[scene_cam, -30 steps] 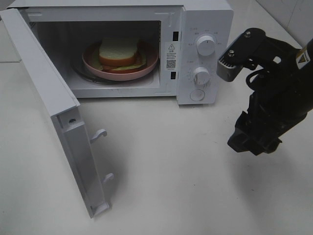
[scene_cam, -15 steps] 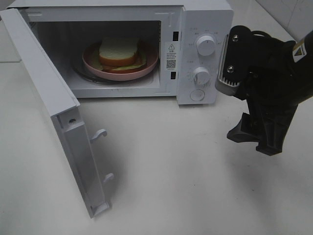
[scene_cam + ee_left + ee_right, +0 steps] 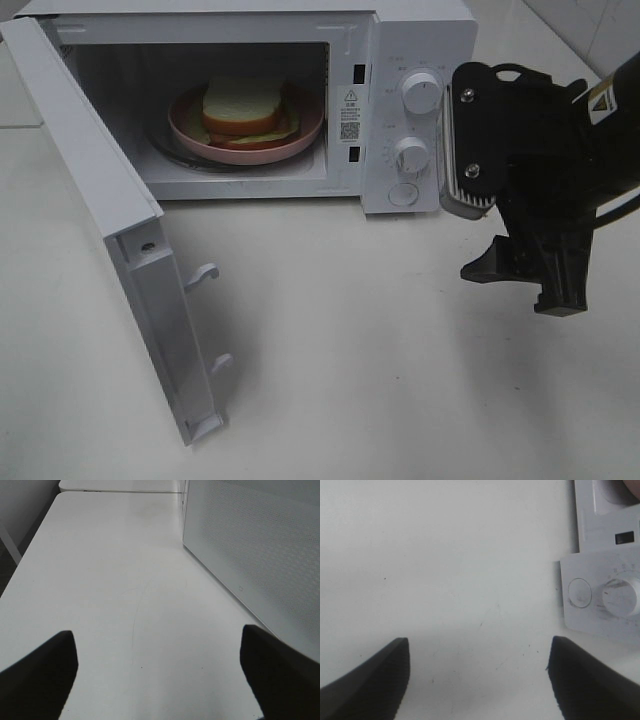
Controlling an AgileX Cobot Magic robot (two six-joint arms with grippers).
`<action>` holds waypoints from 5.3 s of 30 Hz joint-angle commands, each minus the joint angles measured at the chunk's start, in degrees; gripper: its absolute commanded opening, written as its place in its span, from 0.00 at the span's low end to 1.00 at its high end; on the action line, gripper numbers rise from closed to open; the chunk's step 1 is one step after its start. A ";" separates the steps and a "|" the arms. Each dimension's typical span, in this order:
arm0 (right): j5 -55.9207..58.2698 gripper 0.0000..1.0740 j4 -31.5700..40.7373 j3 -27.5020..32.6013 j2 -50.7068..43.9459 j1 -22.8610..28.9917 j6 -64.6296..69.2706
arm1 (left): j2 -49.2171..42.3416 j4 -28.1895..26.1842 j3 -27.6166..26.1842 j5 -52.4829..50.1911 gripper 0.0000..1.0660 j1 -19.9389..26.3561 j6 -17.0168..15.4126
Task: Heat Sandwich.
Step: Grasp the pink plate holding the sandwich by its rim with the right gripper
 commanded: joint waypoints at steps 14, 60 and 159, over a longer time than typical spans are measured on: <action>-1.49 0.69 -0.17 -8.94 11.40 5.96 -12.26 | -0.92 0.00 0.23 -0.80 0.77 0.17 0.11; 0.80 0.61 7.51 -56.26 53.17 3.32 -12.26 | -0.92 0.00 0.23 -0.80 0.77 0.17 0.11; 8.59 0.00 11.69 -70.13 65.78 0.80 -12.55 | -0.92 0.00 0.23 -0.80 0.77 0.17 0.11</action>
